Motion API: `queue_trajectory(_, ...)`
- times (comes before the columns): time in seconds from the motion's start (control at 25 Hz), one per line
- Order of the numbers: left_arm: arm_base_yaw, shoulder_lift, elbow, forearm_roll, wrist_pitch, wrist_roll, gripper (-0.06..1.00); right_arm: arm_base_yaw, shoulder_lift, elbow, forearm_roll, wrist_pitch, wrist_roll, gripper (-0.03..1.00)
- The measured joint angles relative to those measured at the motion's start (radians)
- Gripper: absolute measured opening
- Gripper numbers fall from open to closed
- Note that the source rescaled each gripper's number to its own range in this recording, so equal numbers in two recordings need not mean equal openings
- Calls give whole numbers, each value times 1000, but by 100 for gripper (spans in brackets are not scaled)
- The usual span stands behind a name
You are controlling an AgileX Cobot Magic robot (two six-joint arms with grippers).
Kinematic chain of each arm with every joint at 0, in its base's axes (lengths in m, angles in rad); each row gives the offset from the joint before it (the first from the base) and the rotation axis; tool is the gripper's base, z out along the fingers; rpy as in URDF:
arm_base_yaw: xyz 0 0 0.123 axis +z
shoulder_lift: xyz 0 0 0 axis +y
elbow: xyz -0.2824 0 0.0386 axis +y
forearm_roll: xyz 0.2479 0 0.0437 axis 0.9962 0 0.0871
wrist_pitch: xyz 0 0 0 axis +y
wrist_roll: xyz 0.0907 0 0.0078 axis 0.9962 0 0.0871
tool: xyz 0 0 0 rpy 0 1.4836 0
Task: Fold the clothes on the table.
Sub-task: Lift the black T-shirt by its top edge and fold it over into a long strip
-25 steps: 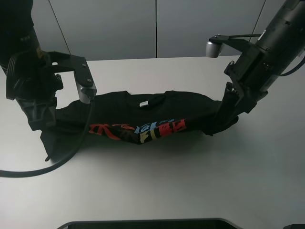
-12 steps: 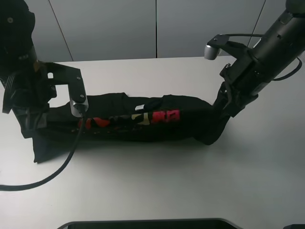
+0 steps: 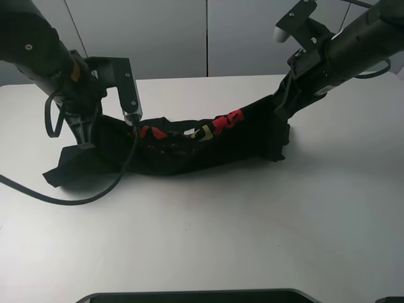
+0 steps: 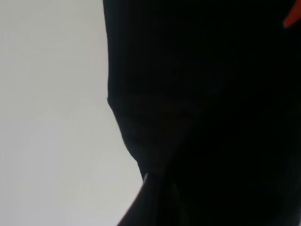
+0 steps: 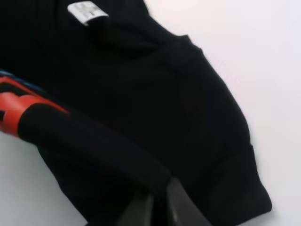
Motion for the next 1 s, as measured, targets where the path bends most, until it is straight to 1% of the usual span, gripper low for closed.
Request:
queue_trajectory(0.12,0,62,0,92,-14,-92,0,0,31,0,3,-46,-14,1)
queue_trajectory(0.36,0,134,0,343,-16,-361,0,0,190,0,-21,-153,-45,1)
queue_trajectory(0.44,6,136,0,400,-16,-435,0,0,220,0,-21,-199,-56,1)
queue_trajectory(0.52,22,140,0,422,-21,-464,0,0,233,0,-21,-243,-76,1)
queue_trajectory(0.68,68,160,0,425,-57,-481,0,0,239,0,-21,-320,-92,1)
queue_trajectory(0.8,86,172,0,425,-99,-483,0,0,247,-18,-21,-340,-111,1)
queue_trajectory(1.0,93,178,0,427,-157,-483,0,0,289,-61,-21,-375,-138,1)
